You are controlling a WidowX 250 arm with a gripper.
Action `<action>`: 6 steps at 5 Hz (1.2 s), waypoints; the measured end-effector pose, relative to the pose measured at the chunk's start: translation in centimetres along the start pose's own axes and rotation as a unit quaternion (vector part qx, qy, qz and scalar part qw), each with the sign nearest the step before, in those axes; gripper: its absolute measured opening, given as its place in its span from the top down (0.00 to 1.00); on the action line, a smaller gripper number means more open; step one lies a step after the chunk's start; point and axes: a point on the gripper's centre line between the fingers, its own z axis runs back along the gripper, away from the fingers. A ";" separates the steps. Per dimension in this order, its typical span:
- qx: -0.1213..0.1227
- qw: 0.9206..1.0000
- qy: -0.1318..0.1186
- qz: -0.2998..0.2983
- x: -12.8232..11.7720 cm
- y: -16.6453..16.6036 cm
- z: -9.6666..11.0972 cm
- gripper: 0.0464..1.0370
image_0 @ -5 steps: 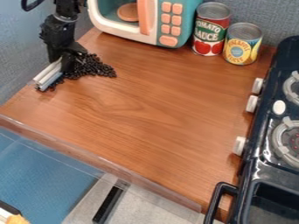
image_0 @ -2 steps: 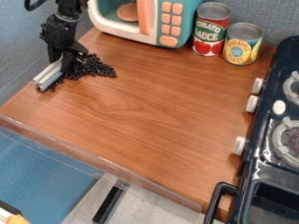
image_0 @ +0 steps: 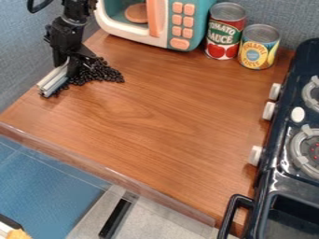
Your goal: Sweep into pile
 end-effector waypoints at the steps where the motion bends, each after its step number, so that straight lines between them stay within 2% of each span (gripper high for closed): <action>1: 0.001 1.000 0.005 -0.020 -0.6 1.6 0.5 0.66; 5: 0.024 0.999 0.013 -0.029 -1.6 4.5 1.3 0.66; 6: 0.032 0.998 0.017 -0.047 -1.8 6.6 2.0 0.66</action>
